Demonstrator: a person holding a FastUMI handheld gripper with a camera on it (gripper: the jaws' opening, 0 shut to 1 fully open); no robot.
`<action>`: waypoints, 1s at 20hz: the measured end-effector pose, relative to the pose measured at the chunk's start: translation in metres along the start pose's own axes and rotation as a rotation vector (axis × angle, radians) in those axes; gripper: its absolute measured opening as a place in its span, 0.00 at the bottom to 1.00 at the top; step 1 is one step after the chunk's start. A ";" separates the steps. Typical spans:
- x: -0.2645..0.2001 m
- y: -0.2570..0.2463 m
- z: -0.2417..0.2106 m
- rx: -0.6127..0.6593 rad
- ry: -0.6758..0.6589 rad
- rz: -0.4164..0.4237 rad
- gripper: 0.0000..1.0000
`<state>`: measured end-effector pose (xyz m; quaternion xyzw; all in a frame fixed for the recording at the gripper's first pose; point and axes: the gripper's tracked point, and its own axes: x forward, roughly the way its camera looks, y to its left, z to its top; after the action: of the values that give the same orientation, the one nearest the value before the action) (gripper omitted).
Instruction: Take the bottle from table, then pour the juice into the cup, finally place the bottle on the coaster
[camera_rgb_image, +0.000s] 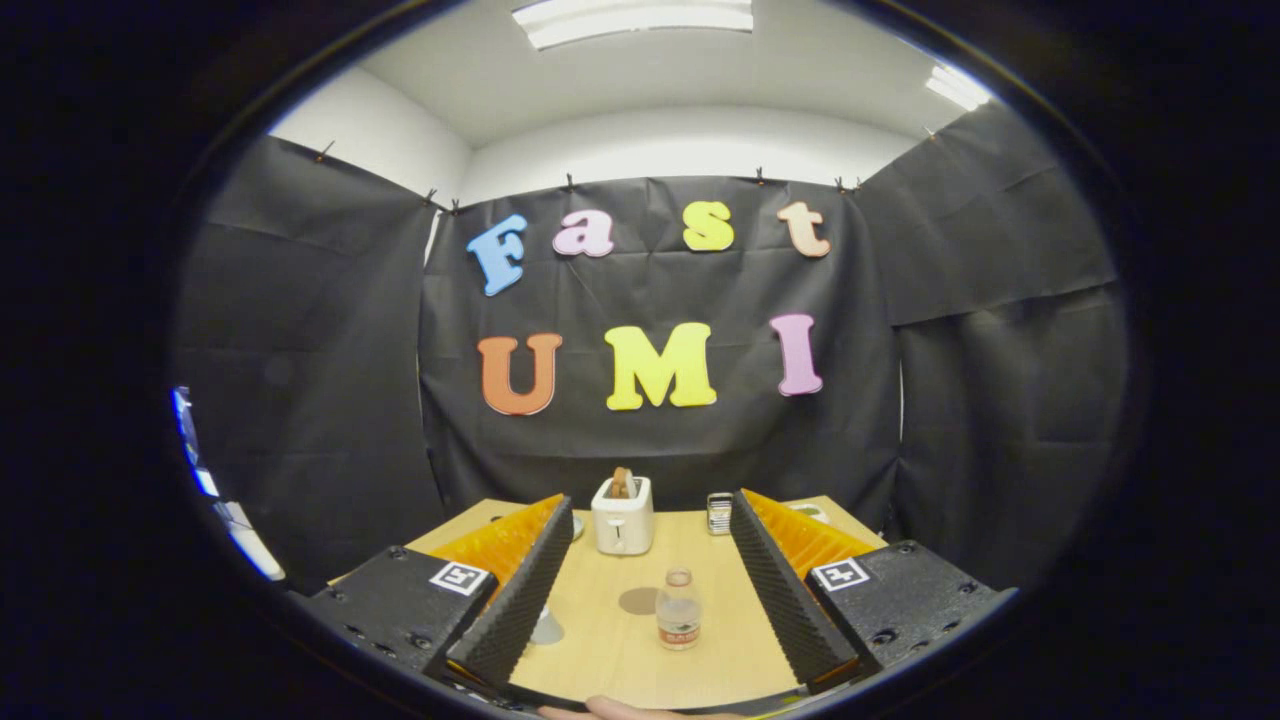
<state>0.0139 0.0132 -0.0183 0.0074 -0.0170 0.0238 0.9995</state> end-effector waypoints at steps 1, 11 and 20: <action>0.003 -0.001 -0.005 -0.004 0.000 -0.001 1.00; 0.037 -0.015 -0.066 -0.045 0.043 -0.057 1.00; 0.067 -0.021 -0.119 -0.068 0.062 -0.097 1.00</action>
<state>0.0856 -0.0023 -0.1355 -0.0267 0.0136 -0.0248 0.9992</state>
